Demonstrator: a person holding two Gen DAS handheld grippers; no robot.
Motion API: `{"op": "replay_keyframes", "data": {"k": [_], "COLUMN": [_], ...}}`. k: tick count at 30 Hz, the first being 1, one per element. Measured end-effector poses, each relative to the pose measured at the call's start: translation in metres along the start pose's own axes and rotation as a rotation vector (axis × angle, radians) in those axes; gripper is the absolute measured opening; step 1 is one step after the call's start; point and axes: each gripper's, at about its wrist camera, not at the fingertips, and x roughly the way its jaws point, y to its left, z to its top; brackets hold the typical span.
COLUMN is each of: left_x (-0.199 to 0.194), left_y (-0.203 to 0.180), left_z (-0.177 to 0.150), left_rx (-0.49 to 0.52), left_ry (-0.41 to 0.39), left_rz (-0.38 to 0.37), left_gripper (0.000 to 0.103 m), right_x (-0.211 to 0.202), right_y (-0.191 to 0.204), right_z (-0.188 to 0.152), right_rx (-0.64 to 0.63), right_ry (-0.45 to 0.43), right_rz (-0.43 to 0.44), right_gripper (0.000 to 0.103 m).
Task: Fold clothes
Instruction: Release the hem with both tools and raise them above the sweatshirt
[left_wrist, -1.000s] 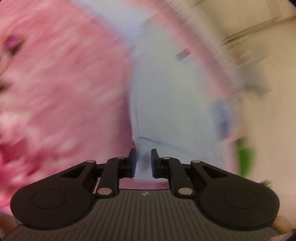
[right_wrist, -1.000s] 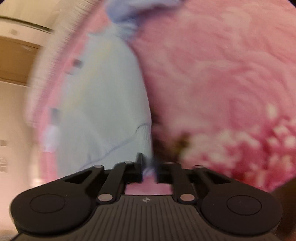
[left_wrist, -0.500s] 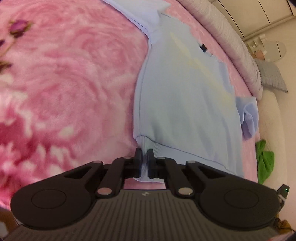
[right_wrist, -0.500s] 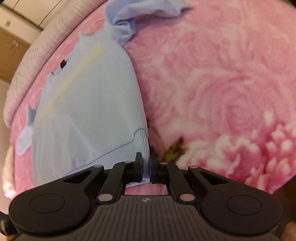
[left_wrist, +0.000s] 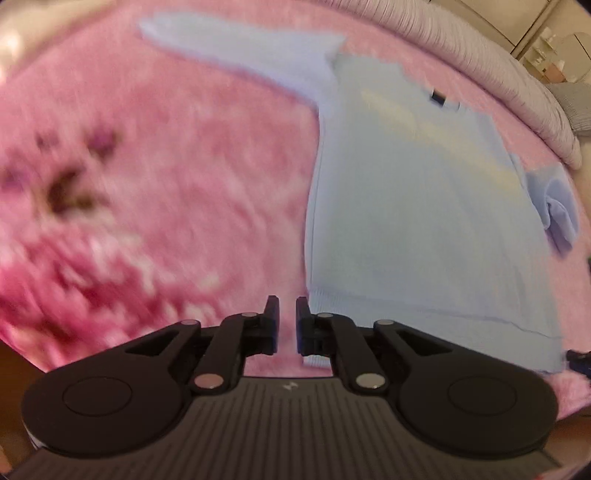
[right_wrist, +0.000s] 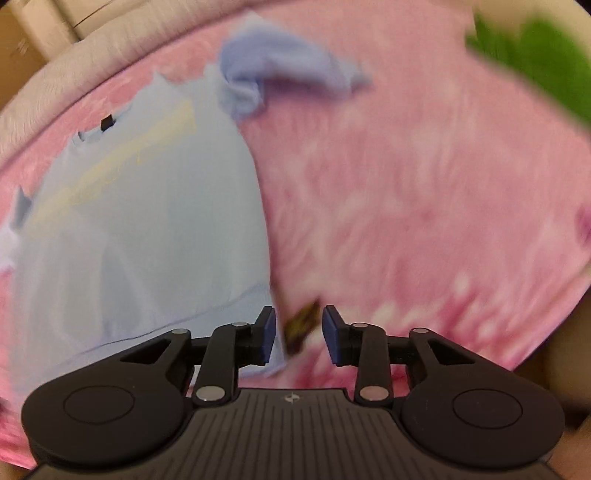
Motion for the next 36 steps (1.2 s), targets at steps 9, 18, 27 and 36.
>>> {"op": "replay_keyframes", "data": {"k": [9, 18, 27, 36], "left_x": [0.042, -0.029, -0.134, -0.16], "left_y": [-0.029, -0.043, -0.117, -0.149], "left_z": [-0.019, -0.012, 0.034, 0.025], "left_rx": [0.005, 0.002, 0.152, 0.225], "left_ry": [0.141, 0.285, 0.121, 0.114], "left_rz": [-0.049, 0.096, 0.142, 0.1], "left_gripper": [0.008, 0.024, 0.044, 0.05], "right_x": [0.034, -0.017, -0.102, -0.136], "right_y": [0.043, 0.022, 0.058, 0.059], "right_z": [-0.032, -0.025, 0.018, 0.018], "right_rx": [-0.293, -0.123, -0.18, -0.158], "right_ry": [0.053, 0.248, 0.154, 0.16], "right_rz": [0.018, 0.038, 0.044, 0.034], "right_gripper": [0.034, 0.05, 0.076, 0.08]}}
